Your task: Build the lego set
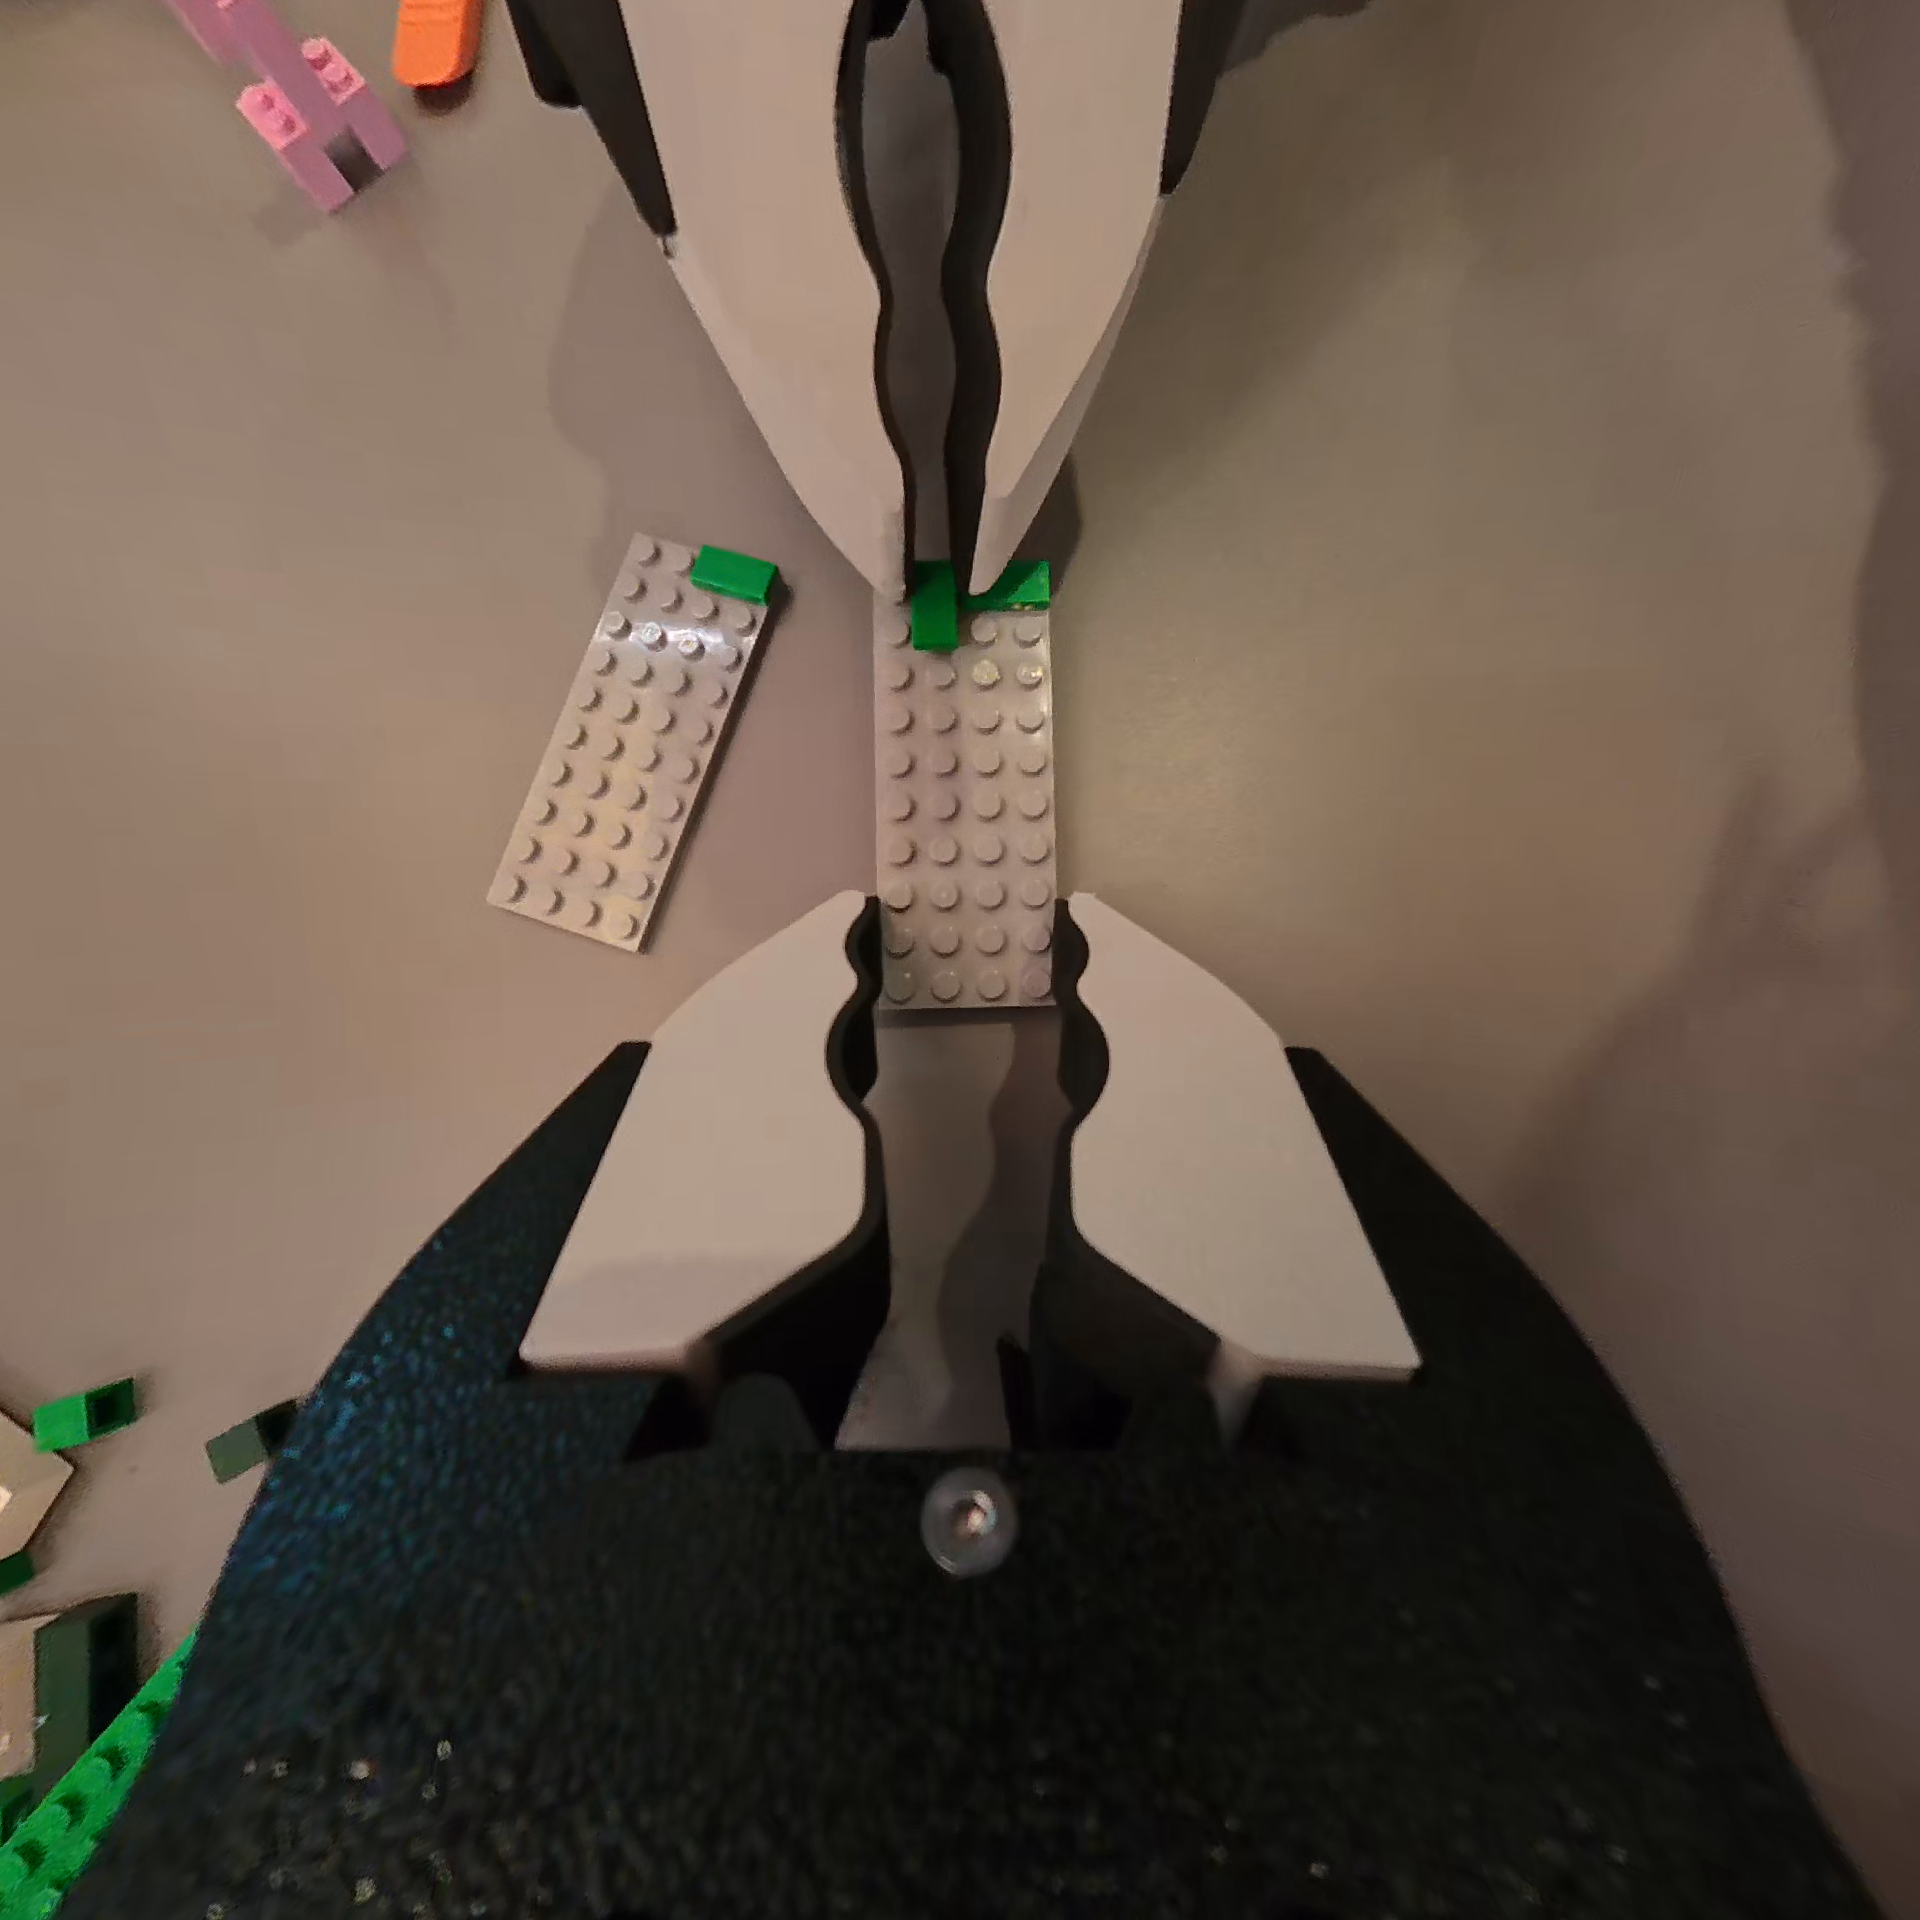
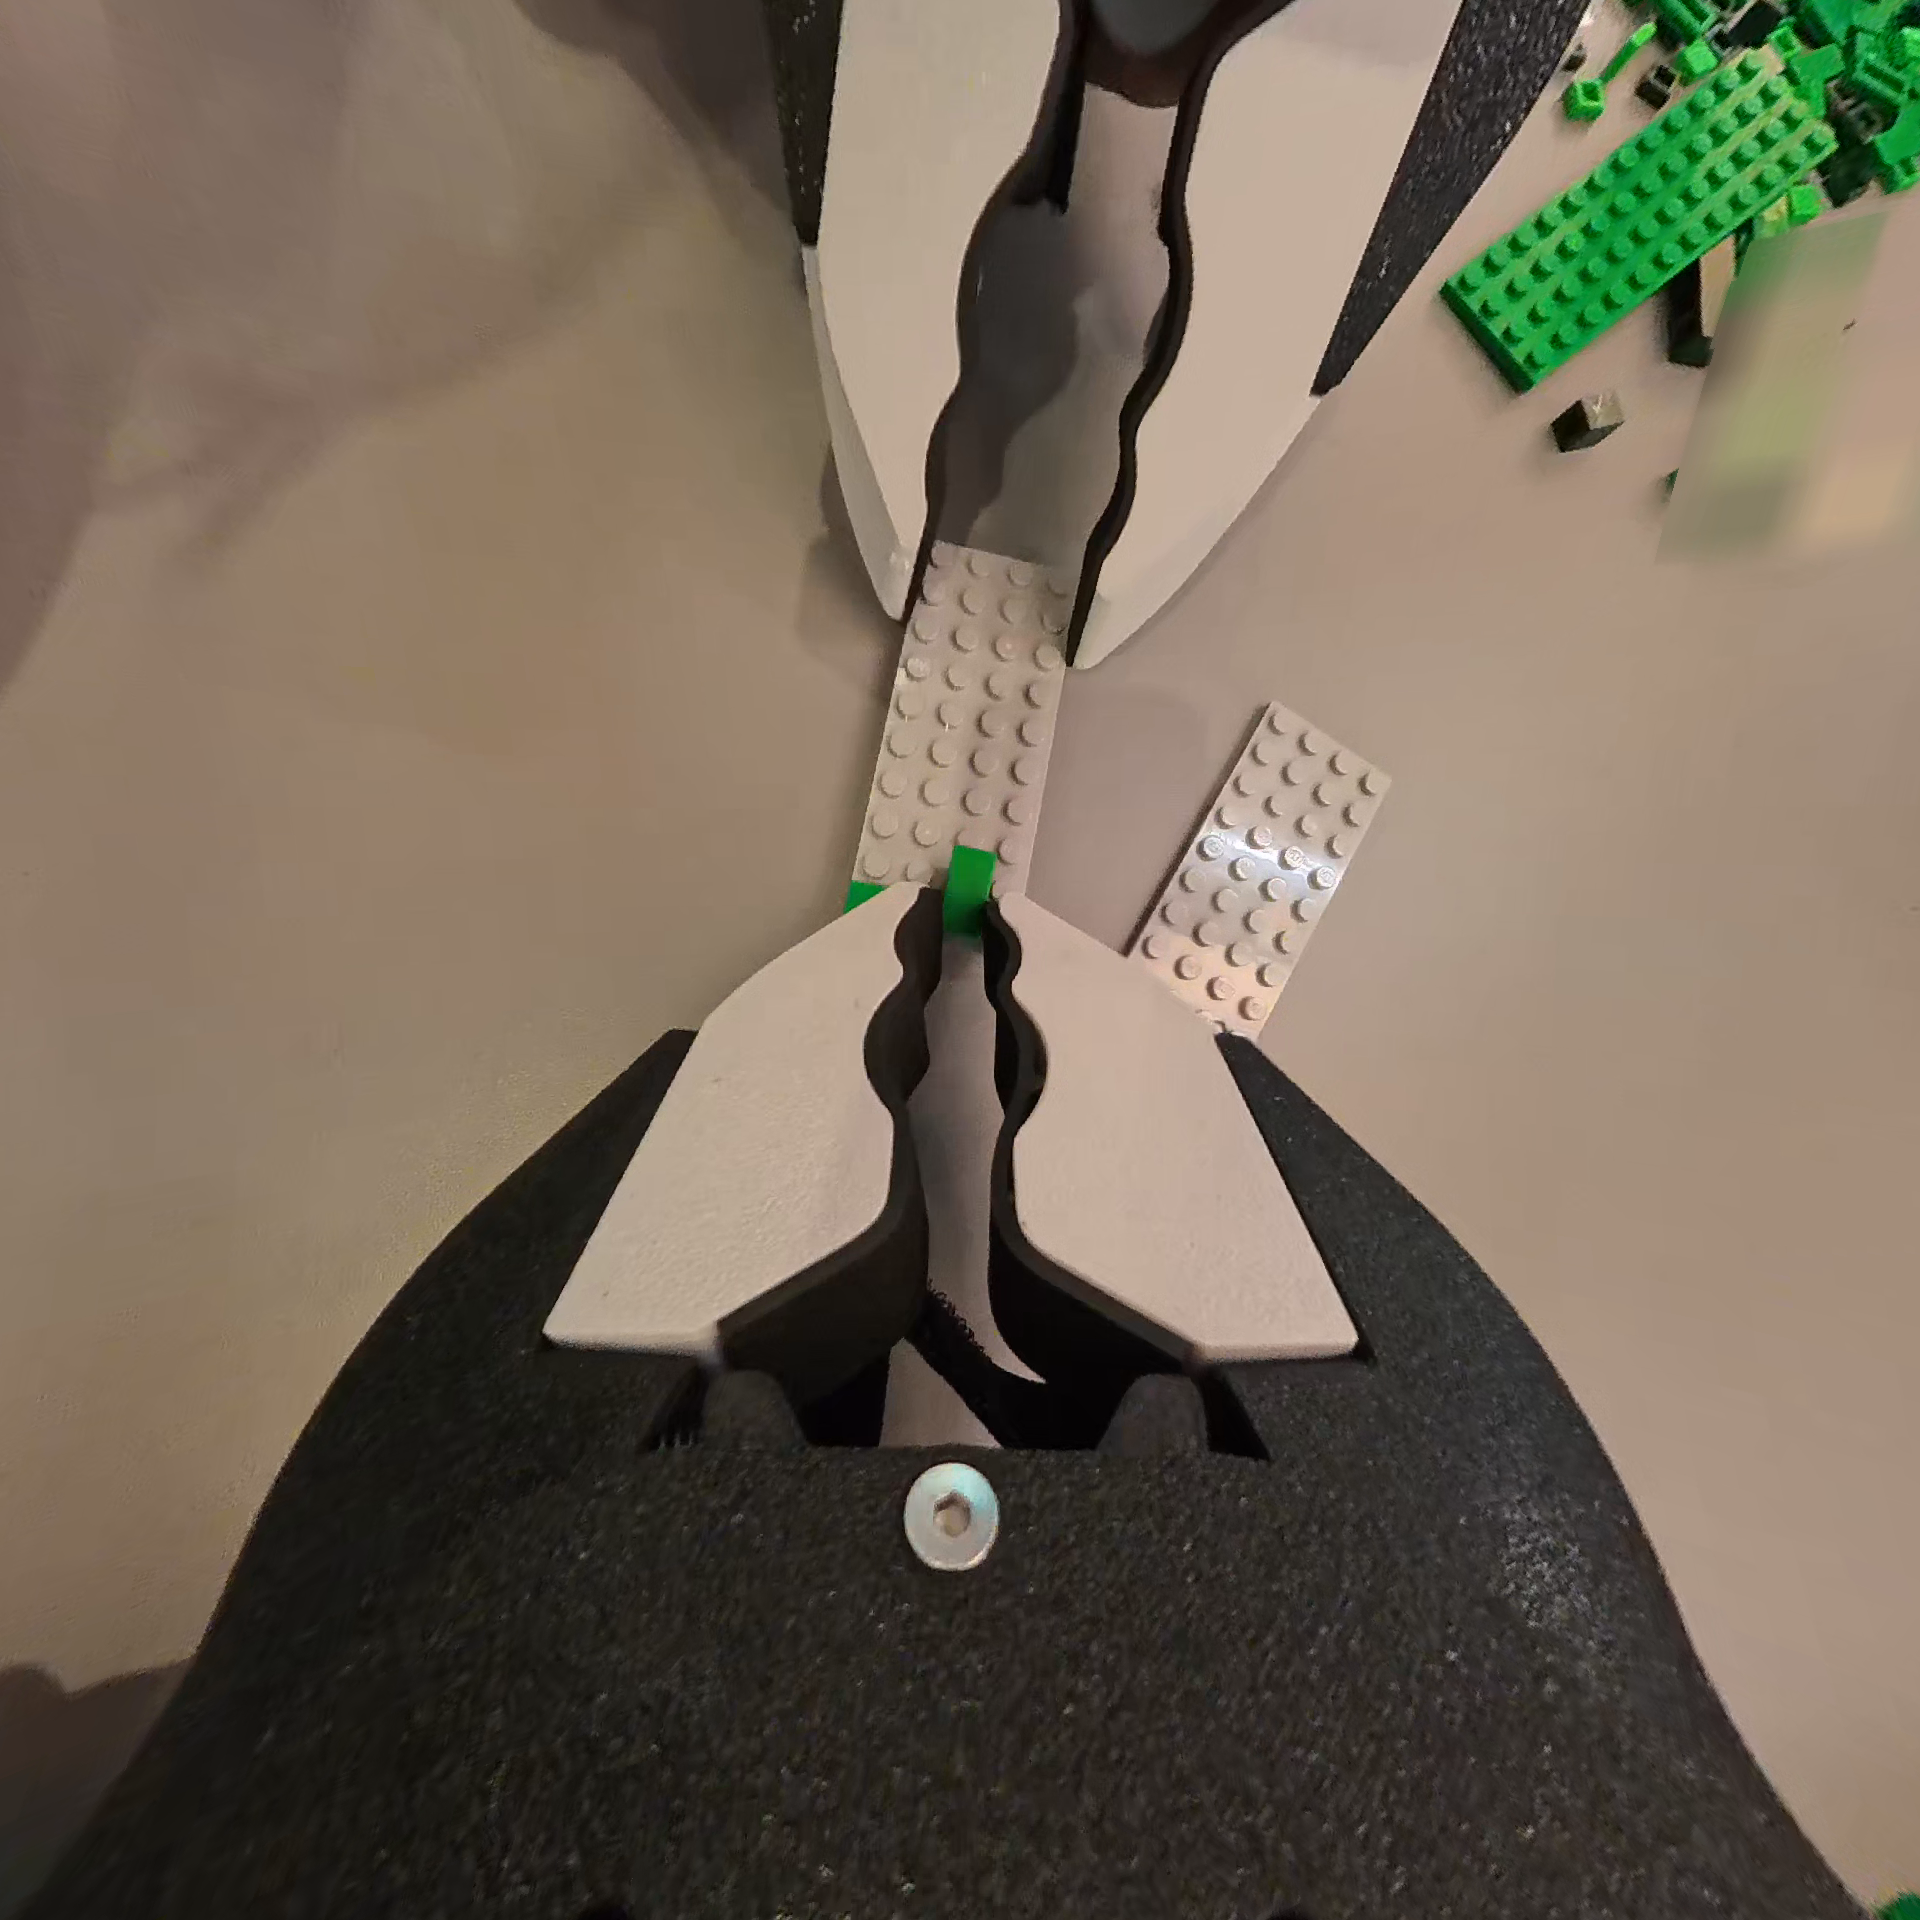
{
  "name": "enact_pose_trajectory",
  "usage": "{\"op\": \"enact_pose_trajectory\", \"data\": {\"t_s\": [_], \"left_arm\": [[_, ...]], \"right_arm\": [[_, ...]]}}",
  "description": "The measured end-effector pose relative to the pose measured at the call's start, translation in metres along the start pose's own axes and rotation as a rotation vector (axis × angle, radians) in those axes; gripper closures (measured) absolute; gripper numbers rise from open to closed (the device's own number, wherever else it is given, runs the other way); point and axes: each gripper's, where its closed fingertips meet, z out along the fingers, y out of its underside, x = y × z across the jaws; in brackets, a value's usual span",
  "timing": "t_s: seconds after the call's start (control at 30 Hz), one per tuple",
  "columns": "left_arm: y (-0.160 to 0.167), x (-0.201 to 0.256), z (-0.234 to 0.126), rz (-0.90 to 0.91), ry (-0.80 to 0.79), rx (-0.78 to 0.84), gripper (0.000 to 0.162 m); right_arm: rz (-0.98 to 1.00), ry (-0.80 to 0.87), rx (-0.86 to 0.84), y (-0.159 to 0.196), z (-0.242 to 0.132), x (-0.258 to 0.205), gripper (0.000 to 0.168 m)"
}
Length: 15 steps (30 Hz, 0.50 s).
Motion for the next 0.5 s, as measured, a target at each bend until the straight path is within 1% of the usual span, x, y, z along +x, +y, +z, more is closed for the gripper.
{"op": "enact_pose_trajectory", "data": {"t_s": [0.03,0.5], "left_arm": [[0.0,0.0006,0.0004,0.003,0.002,-0.001,0.131],[-0.0001,0.0024,0.0024,0.005,0.019,0.007,0.131]], "right_arm": [[0.001,-0.008,-0.002,0.0003,0.0003,-0.0009,0.161],[0.008,-0.04,-0.016,0.003,-0.0003,-0.0054,0.161]]}}
